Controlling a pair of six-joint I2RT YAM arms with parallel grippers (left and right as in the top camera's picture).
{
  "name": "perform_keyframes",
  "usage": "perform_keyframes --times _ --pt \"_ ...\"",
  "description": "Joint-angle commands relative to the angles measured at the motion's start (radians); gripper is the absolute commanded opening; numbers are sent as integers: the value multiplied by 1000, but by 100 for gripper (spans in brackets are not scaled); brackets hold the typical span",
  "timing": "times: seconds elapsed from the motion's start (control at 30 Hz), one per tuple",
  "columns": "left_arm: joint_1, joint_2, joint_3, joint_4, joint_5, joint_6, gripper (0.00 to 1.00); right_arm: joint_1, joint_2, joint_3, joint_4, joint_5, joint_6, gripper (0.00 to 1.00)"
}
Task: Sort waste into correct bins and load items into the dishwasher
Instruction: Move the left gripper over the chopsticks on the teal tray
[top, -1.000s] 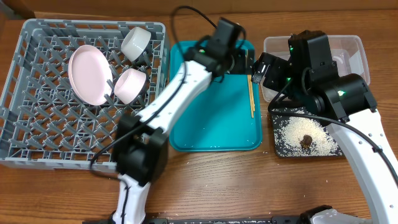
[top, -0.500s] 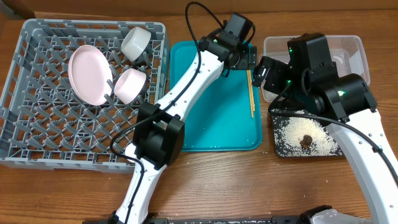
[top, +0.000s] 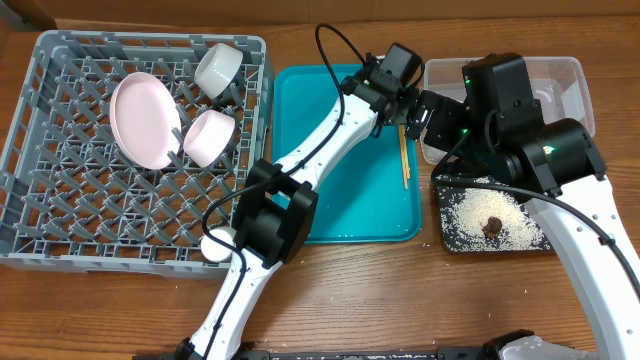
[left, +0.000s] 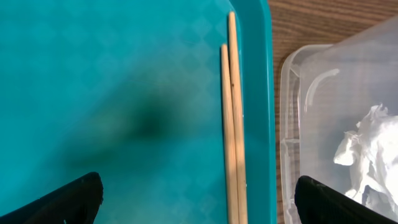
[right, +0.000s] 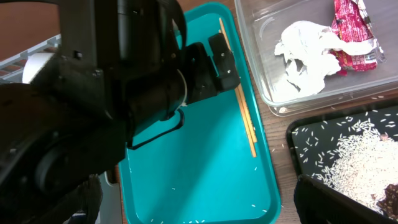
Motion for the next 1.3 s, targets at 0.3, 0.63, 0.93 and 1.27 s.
perform_keyframes --times 0.3,0.63,0.93,1.27 --pt "-46 63 18 2 -82 -3 99 -3 -2 -3 4 7 0 100" --pt "-48 100 18 -23 -107 15 99 -3 -2 -3 4 7 0 100" --pt "-48 114 18 -90 -105 37 99 -3 -2 -3 4 7 0 100" --pt "-48 114 18 -158 -142 122 100 -3 -2 -3 4 7 0 100"
